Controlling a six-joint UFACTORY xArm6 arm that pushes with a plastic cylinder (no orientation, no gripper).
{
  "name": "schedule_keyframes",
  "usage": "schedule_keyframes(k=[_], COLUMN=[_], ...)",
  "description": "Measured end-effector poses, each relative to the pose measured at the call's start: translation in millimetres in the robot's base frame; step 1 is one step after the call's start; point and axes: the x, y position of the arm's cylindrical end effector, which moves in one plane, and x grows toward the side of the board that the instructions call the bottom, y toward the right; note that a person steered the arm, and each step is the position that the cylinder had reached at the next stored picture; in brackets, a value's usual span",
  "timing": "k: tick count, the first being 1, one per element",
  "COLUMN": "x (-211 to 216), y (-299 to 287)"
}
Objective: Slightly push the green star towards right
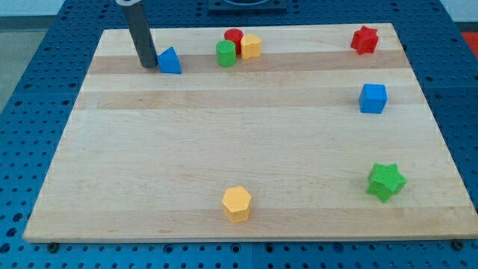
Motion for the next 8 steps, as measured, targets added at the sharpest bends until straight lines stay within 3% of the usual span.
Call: schedule_keyframes(k=[2,5,7,8], x=[0,-9,-7,17], y=[7,104,83,78])
